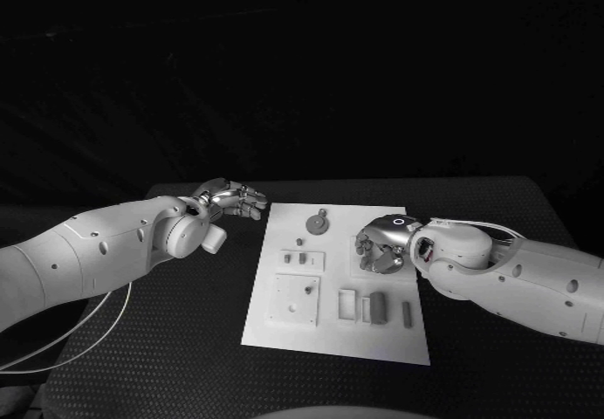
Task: Assemble the parts on the task board
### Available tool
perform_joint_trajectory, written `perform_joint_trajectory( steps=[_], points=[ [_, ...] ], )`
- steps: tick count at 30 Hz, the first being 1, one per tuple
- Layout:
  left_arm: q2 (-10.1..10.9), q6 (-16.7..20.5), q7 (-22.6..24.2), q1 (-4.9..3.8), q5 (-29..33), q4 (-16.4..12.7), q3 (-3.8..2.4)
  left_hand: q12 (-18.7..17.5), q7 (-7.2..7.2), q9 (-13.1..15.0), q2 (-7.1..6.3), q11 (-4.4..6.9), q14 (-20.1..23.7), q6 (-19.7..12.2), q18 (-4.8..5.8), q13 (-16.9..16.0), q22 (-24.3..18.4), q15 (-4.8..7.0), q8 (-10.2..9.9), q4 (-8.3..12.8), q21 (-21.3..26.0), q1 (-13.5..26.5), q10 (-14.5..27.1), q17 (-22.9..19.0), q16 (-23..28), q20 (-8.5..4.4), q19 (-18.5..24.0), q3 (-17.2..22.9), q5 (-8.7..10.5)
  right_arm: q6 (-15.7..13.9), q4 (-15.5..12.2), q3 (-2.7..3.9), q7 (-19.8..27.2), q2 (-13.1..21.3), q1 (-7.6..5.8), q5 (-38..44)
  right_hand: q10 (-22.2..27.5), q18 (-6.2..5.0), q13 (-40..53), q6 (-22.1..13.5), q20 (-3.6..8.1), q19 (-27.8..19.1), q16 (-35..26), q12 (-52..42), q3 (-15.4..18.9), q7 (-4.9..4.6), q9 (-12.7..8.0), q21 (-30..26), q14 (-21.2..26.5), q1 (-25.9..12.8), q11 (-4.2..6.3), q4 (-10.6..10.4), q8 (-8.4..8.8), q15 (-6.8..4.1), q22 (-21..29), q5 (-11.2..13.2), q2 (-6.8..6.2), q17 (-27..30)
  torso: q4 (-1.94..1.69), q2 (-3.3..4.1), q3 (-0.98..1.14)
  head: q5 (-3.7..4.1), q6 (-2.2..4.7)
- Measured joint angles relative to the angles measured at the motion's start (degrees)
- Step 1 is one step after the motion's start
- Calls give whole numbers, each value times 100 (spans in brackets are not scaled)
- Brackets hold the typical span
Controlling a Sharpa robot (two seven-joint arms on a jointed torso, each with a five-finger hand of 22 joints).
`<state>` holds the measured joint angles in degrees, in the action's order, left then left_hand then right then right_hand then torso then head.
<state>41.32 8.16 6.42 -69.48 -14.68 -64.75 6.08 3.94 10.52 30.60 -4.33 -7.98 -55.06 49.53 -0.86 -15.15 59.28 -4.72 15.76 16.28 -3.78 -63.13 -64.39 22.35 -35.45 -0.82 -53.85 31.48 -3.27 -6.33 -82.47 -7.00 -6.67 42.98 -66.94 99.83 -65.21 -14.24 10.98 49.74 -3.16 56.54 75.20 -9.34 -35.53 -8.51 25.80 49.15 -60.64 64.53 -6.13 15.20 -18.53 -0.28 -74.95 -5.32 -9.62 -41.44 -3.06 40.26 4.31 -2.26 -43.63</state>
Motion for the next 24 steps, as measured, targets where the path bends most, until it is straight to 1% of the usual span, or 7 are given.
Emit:
perform_joint_trajectory(
  steps=[2, 5, 12, 15, 17, 19, 24],
  points=[
    [0, -2, 0, 0, 0, 2, 0, 0, 0, 0, 0, 0, 0, 0, -1, 0, 0, 0, 0, 0, 0, 0, 0, 0, 0, 0, 0, 0, 0, -14, 1, 0, 15, -2, 4, 0, -98, 0, 35, 85, 9, 9, 0, -35, -16, -1, 0, 0, -31, -12, 18, 16, -34, 9, 0, 0, 73, 16, 1, 0, 0, -2, -4],
    [-1, -6, 0, 0, 0, 3, 0, 0, 0, 0, 0, 0, 0, 0, 0, 0, -5, 0, 0, 0, 0, 0, 0, 0, 0, 0, 0, 0, 0, -21, 7, 0, 31, -2, 5, -1, -177, 0, 68, 152, 29, 31, 0, -35, -14, -8, 0, 0, -60, -36, 40, 46, -71, -20, 0, 0, 97, 33, 2, 0, 0, -5, -8],
    [-1, -12, 0, 0, 0, 3, 0, 0, 0, 0, 0, 0, 0, 0, 0, 0, -5, 0, 0, 0, 0, 0, 0, 6, 0, 0, 0, 0, 0, -19, 39, -25, 46, -29, 7, 3, -237, 0, 89, 204, 29, 31, 0, -35, -29, -2, 3, 0, -61, -36, 61, 61, -81, -21, 1, 0, 97, 47, 5, 1, -1, -7, -16],
    [-1, -15, -2, 0, 1, 4, 0, 0, 0, 0, 0, 0, 0, 0, 0, -1, -5, 0, 0, 0, 0, 0, 0, 10, 0, 0, 0, 0, 0, -19, 80, -46, 50, -67, 13, 24, -238, 0, 99, 239, 28, 31, 0, -35, -31, 19, 6, 0, -61, -37, 61, 63, -110, -21, 2, 0, 143, 55, 5, 1, 0, -7, -19],
    [-1, -18, -2, 0, 1, 4, 0, 0, 0, 0, 0, 0, 0, 0, 0, 4, -5, 0, 0, 0, 0, 0, 0, 10, 0, 0, 0, 0, 0, -19, 108, -60, 53, -91, 24, 37, -271, 0, 107, 273, 28, 31, 0, -35, -45, 23, 5, 0, -71, -9, 92, 77, -110, -31, 2, 0, 182, 57, 5, 1, 0, -5, -23],
    [-2, -20, -2, 0, 1, 4, 0, 0, 0, 0, 0, 0, 0, 0, 0, 4, -5, 0, 0, 0, 0, 0, 0, 10, 0, 0, 0, 0, 0, -21, 121, -70, 57, -106, 38, 45, -293, 0, 117, 293, 28, 31, 5, -35, -45, 26, 5, 5, -89, -23, 76, 77, -116, -49, 3, 0, 245, 64, 3, 1, 0, -4, -25],
    [-2, -25, -3, 0, 1, 9, 0, 0, 0, 0, 0, 0, 0, 0, 0, 4, -5, 0, 0, 0, 0, 0, 0, 16, 0, 0, 0, 0, 0, -44, 135, -67, 58, -134, 57, 69, -331, 0, 136, 353, 39, 61, 22, -35, -61, 31, 5, 21, -92, -11, 112, 93, -132, -52, 3, 0, 332, 71, 2, 1, 0, -2, -37]
  ],
)
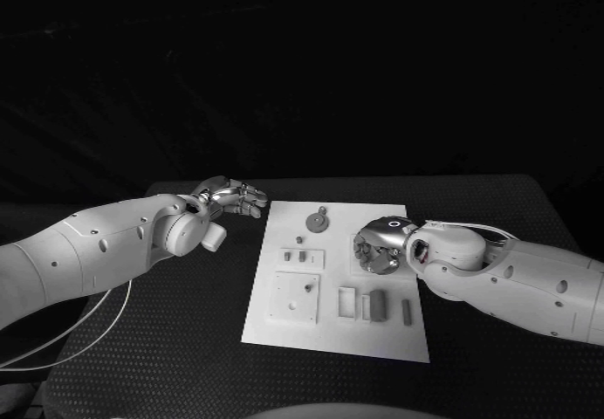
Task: Assemble the parts on the task board
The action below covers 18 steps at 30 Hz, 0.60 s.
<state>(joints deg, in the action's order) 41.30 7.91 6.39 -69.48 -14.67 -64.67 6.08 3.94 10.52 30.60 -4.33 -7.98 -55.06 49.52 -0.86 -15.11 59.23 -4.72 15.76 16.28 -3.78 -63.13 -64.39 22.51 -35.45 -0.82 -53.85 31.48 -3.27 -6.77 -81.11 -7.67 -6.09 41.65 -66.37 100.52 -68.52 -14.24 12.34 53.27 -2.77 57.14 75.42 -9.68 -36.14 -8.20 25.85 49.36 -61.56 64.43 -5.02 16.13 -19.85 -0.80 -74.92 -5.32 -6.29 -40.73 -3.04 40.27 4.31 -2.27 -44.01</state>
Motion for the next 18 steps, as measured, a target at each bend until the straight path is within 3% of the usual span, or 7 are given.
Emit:
perform_joint_trajectory(
  steps=[3, 11, 18],
  points=[
    [-2, -2, 0, 0, 0, 1, 0, 0, 0, 0, 0, 0, 0, 0, 0, 0, 0, 0, 0, 0, 0, 0, 0, 0, 0, 0, 0, 0, 0, -17, 5, 0, 0, -8, 5, 9, -41, 0, 8, 2, 0, 1, 0, -7, 4, 0, 0, 0, -21, -19, 3, 4, 0, -21, 1, 0, 30, 2, 0, 0, 0, 0, -3],
    [-3, -9, -1, 0, 0, 1, 0, 0, 0, 0, 0, 0, 0, 0, 0, 0, -5, 0, 0, 0, 0, 0, 0, 5, 0, 0, 0, 0, 0, -167, 3, -2, -19, -5, 25, 74, -345, 8, 115, 291, 102, 143, 84, -113, 41, 105, 9, 90, -173, 9, 120, 40, -119, -150, 1, 2, 393, 13, 1, 0, -1, -7, -12],
    [-3, -18, -3, 0, 0, 8, 0, 0, 0, 0, 0, 0, 0, 0, 0, 0, -5, 0, 0, 0, 0, 0, 0, 11, 23, 0, 0, 0, 0, -306, -43, -4, -59, 24, 31, 142, -440, 10, 192, 359, 132, 213, 112, -140, 50, 155, 5, 136, -233, 54, 195, 48, -150, -175, 1, 23, 474, 13, 1, -1, -2, -12, -21]
  ],
)
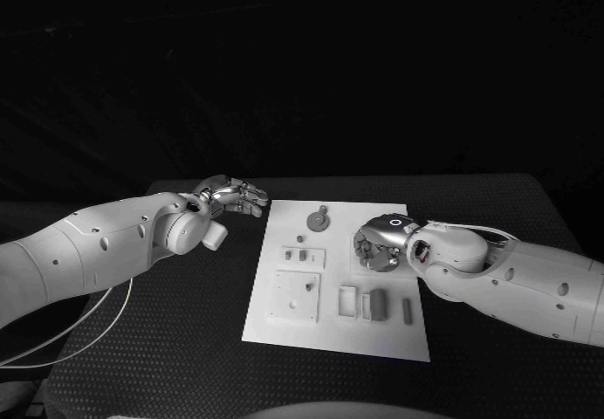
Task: Assemble the parts on the task board
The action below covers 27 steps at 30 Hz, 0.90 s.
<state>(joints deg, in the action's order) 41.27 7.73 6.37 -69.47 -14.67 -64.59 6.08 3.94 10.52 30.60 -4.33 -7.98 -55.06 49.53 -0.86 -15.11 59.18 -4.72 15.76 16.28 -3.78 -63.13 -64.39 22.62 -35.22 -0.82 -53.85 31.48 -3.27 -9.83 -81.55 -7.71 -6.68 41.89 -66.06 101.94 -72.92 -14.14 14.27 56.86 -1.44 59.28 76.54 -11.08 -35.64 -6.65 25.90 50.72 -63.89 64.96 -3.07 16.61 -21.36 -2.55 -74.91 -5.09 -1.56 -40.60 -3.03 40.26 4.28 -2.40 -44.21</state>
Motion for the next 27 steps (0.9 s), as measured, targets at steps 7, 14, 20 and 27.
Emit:
perform_joint_trajectory(
  steps=[7, 14, 20, 27],
  points=[
    [0, -3, -1, 1, 0, 5, 0, 0, 0, 0, 0, 0, 0, 0, 0, 0, 0, 0, 0, 0, 0, 0, 0, 6, 0, 0, 0, 0, 0, -95, -110, 30, -25, 78, 3, 25, -20, 2, 37, -1, -9, 10, 21, 0, 7, 0, 0, 11, -23, 22, 0, 7, 0, -20, 0, -23, 22, 0, 2, 0, -1, -9, -5],
    [2, -4, -1, 1, 0, 16, 0, 0, 0, 0, 0, 0, 0, 0, 0, 5, 1, 0, 0, 0, 0, 0, 0, 15, 0, 21, 21, 0, 0, -238, -288, 202, 7, 154, -1, -160, -54, 3, 43, 8, 1, 40, 21, 1, 15, 10, 0, 20, -36, 55, 11, 14, 0, -25, 0, -23, 54, 0, 3, -1, -1, -25, -6],
    [0, -4, -2, 1, 0, 16, 1, 0, 0, 0, 0, 0, 0, 0, 0, 5, -4, 0, 0, 0, 0, 0, 0, 15, 0, 21, 21, 0, 0, -431, -329, 254, 145, 88, -15, -791, -55, 3, 43, 8, 0, 41, 21, 1, 16, 11, 0, 20, -21, 59, 13, 15, 0, -41, 1, -23, 57, -1, 3, 0, -1, -50, -10],
    [-2, -4, -2, 1, 0, 11, 1, 0, 0, 0, 0, 0, 0, 0, 0, 4, -4, 0, 0, 0, 0, 0, 0, 21, 0, 21, 20, 0, 0, -539, -329, 250, 320, -173, -10, -1384, -54, 3, 43, 8, 0, 41, 21, 1, 17, 11, 0, 20, -21, 59, 14, 16, 0, -41, 1, -23, 57, -1, 5, 0, -1, -94, -18]
  ],
)
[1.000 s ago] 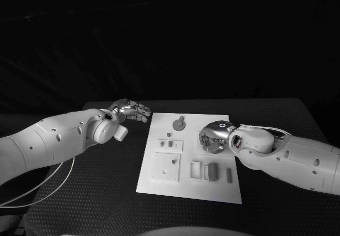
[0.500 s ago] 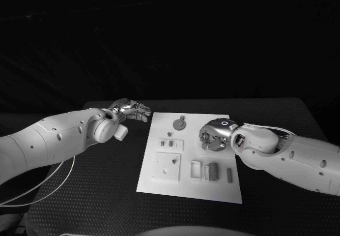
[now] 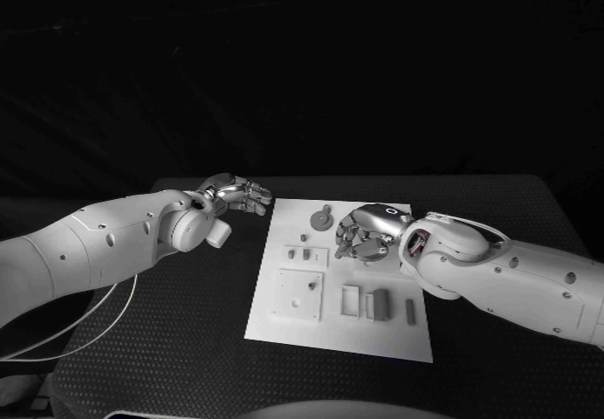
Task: Assemble the parts on the task board
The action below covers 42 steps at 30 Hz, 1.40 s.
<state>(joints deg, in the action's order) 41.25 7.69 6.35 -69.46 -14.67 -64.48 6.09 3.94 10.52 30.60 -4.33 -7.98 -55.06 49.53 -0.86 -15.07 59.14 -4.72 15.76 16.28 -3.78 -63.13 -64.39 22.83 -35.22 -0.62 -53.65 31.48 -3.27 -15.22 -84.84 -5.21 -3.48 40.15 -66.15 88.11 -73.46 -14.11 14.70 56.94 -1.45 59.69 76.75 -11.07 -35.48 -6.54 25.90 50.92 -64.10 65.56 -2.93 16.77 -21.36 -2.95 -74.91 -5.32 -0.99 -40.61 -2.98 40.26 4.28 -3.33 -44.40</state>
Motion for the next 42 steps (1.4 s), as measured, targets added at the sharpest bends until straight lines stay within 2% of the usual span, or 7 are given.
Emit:
perform_joint_trajectory(
  steps=[4, 7, 13, 22, 25, 33, 42],
  points=[
    [-32, 0, 0, 0, 0, 8, 0, 0, 0, 0, 0, 0, 0, 0, 0, 0, 0, 0, 0, 0, 0, 0, 0, 6, 0, 0, 0, 0, 0, -22, 21, 0, 81, -278, 28, -126, 1, 1, 10, 0, -1, 0, 0, 0, 6, 0, 0, 0, 0, 0, 0, 6, 0, 0, 0, 0, 0, 0, 1, 1, -1, -47, -16],
    [-54, 0, 0, 0, 0, 10, 0, 0, 0, 0, 0, 0, 0, 0, 0, 0, 0, 0, 0, 0, 0, 0, 0, 6, 0, 0, 0, 0, 0, -31, 24, -7, 130, -468, 125, -144, 4, 1, 10, 0, -10, 10, 0, 1, 6, 0, 0, 0, 0, 0, -3, 6, 0, 1, -1, 0, 0, 0, -2, 0, -1, -83, -33],
    [-73, 0, 0, 0, 0, 23, 0, 0, 0, 0, 0, 0, 0, 0, 0, 0, 0, 0, 0, 0, 0, 0, 0, 12, 0, 0, 0, 0, 0, -25, 88, -113, 198, -879, 292, 62, 5, 1, 10, -10, -11, 10, 0, 1, 7, 9, 0, 0, 0, 1, -3, 7, 0, 2, -4, 1, 0, -1, -8, -1, -4, -142, -51],
    [-85, 0, 2, 0, 0, 26, 0, 0, 0, 0, 0, 0, 0, 0, 0, -1, -5, 0, 0, 0, 0, 0, 0, 18, 22, 0, 0, 0, 0, 10, 279, -284, 205, -1251, 509, 637, 6, 1, 18, -14, 9, -14, -1, 1, 8, 7, 0, 0, 1, 1, -3, 8, 0, 4, -4, 5, 0, -1, -7, 0, -4, -188, -81],
    [-94, 0, 2, 0, 0, 28, 0, 0, 0, 0, 0, 0, 0, 0, 0, -1, -4, 0, 0, 0, 0, 0, 0, 18, 22, 0, 0, 0, 0, 24, 314, -314, 207, -1327, 539, 746, 6, 1, 19, -20, 9, -14, -2, 1, 15, 1, 0, 0, 2, 1, -3, 14, 0, 5, -3, 6, 0, -1, -7, 1, -4, -202, -94],
    [-101, -4, 2, 0, 1, 39, 0, 0, 0, 0, 0, 0, 0, 0, 0, 4, -4, 0, 0, 0, 0, 0, 0, 25, 22, 0, 0, 0, 0, 84, 397, -317, 197, -1386, 546, 955, 8, 1, 19, -22, 11, -13, -2, 8, 18, 0, 0, 0, 4, 33, -2, 17, 0, 10, -3, 23, 32, -1, -9, 1, -1, -230, -129],
    [-103, -8, 1, 0, 1, 44, 0, 0, 0, 0, 0, 0, 0, 0, 0, 4, -4, 0, 0, 0, 0, 0, 0, 31, 22, 0, 0, 0, 0, 233, 431, -365, 189, -1401, 546, 1089, 18, 23, 26, -19, 22, -1, -2, 11, 11, -23, 0, 0, 2, 34, 6, 10, 0, 18, -3, 0, 32, -1, -6, 1, 0, -232, -123]
  ],
)
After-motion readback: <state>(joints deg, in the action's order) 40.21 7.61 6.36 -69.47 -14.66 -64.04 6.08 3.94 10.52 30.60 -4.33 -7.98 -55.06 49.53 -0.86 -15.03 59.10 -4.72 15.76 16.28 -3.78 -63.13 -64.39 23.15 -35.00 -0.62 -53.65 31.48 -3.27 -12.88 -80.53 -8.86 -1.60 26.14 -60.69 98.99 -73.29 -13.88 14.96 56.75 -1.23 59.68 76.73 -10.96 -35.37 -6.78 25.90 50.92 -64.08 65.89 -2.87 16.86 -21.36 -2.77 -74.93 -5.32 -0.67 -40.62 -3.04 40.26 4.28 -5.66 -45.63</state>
